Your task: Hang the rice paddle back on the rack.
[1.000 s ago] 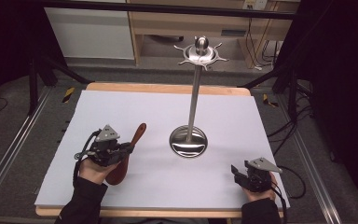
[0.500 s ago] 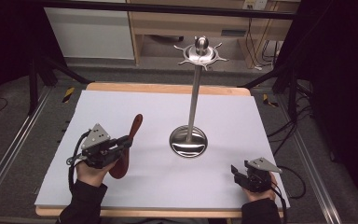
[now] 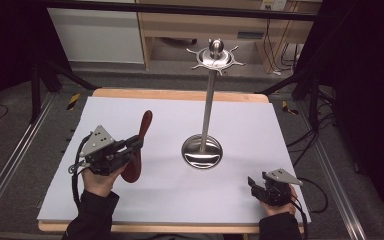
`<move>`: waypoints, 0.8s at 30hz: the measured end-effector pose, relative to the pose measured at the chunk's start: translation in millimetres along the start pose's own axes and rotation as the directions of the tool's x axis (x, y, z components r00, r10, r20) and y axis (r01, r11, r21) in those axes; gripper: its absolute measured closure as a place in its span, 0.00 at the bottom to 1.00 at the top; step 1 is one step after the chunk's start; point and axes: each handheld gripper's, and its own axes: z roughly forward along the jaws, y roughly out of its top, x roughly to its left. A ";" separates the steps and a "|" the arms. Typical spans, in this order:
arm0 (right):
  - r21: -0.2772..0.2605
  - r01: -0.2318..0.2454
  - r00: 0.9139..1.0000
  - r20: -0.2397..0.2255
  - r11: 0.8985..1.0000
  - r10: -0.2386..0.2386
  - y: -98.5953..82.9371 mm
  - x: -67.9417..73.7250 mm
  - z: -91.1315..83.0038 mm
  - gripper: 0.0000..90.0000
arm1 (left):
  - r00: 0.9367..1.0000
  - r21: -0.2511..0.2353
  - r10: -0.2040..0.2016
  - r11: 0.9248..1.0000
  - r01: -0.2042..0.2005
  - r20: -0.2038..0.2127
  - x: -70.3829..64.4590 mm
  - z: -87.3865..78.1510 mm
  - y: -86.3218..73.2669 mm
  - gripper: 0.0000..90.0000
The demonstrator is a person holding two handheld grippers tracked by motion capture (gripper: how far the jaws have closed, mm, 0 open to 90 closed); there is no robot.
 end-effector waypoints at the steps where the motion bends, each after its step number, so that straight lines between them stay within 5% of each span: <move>1: -0.001 -0.001 1.000 0.000 1.000 0.001 0.0 -0.1 0.0 0.46 | 1.000 -0.006 0.003 1.000 -0.003 -0.001 -1.2 2.0 3.0 0.87; 13: 0.004 -0.003 1.000 -0.005 1.000 0.003 0.0 0.8 0.5 0.45 | 1.000 -0.058 -0.007 0.998 0.008 0.018 -5.1 6.2 22.0 0.87; 24: 0.000 -0.001 1.000 -0.003 1.000 0.001 0.2 0.4 0.6 0.45 | 0.999 -0.082 0.025 0.996 -0.023 0.023 -12.8 10.7 45.2 0.87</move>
